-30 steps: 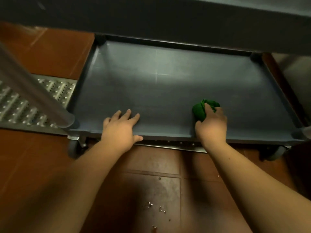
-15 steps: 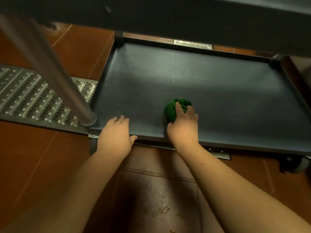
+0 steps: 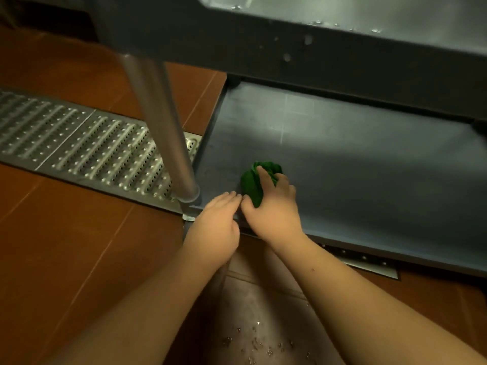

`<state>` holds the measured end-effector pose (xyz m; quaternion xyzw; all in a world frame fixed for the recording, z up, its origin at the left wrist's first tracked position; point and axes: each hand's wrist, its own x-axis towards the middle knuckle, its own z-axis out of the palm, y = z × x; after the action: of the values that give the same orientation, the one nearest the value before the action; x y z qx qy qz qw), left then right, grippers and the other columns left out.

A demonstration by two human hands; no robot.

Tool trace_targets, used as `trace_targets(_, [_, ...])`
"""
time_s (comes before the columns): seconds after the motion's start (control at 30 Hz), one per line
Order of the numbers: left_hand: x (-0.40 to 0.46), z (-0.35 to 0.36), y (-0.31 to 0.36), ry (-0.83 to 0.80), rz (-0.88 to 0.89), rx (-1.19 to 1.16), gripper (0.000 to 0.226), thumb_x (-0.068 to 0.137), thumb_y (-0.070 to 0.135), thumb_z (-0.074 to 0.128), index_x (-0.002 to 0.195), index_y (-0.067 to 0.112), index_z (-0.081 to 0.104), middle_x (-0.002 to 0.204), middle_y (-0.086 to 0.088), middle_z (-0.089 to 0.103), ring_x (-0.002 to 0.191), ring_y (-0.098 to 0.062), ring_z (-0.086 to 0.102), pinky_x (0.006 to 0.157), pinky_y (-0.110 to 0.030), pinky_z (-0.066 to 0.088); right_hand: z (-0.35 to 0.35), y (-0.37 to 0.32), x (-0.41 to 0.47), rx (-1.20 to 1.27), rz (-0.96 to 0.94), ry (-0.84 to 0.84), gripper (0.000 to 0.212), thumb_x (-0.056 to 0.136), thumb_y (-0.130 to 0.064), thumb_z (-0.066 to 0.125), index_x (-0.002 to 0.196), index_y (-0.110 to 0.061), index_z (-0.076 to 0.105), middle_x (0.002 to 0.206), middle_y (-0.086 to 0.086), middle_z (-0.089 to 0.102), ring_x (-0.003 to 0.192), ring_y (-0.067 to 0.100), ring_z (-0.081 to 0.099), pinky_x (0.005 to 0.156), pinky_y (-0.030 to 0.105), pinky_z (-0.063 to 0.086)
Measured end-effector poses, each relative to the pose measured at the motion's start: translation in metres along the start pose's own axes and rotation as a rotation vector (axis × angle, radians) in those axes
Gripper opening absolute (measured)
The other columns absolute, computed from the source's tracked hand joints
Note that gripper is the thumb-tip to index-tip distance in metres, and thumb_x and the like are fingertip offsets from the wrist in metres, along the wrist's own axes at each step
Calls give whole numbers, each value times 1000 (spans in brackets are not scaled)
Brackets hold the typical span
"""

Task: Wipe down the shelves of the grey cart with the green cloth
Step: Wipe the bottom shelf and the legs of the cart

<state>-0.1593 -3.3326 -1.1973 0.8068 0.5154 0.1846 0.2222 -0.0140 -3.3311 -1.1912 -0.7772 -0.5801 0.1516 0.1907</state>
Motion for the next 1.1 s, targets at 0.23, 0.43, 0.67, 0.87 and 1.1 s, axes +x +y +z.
trace_targets(0.23, [-34, -14, -13, 308, -168, -125, 15, 88, 9, 56, 94, 22, 51, 94, 9, 46, 79, -7, 48, 69, -22, 42, 4, 8, -5, 68, 94, 145, 93, 82, -43, 67, 155, -22, 13, 157, 12, 29, 142, 34, 34, 109, 49, 41])
trace_targets(0.43, [-26, -19, -14, 459, -499, -338, 36, 85, 16, 70, 109, 15, 43, 113, -6, 45, 80, -11, 53, 73, -24, 43, 10, 1, 0, 154, 73, 122, 73, 86, -30, 66, 151, -20, 32, 149, 4, 42, 128, 28, 51, 100, 42, 50])
trace_targets(0.67, [3, -29, -27, 367, -532, -364, 38, 85, 26, 71, 116, 13, 53, 117, -2, 48, 88, -18, 58, 77, -26, 43, -6, 1, 15, 300, 121, 130, 55, 85, -13, 65, 138, -23, 51, 137, 2, 54, 118, 24, 57, 86, 24, 42])
trace_targets(0.87, [5, -27, -35, 409, -495, -375, 29, 86, 22, 70, 112, 16, 57, 105, 4, 49, 87, -19, 58, 76, -29, 44, 2, -23, 59, 248, 184, 106, 57, 86, -20, 65, 141, -23, 48, 140, 5, 53, 124, 28, 53, 96, 33, 43])
trace_targets(1.1, [7, -25, -41, 377, -460, -349, 27, 86, 17, 69, 110, 16, 57, 107, 3, 49, 88, -21, 60, 81, -32, 48, 33, -80, 68, 286, 26, -98, 70, 82, -23, 69, 145, -40, 43, 144, -12, 52, 129, 16, 52, 109, 36, 44])
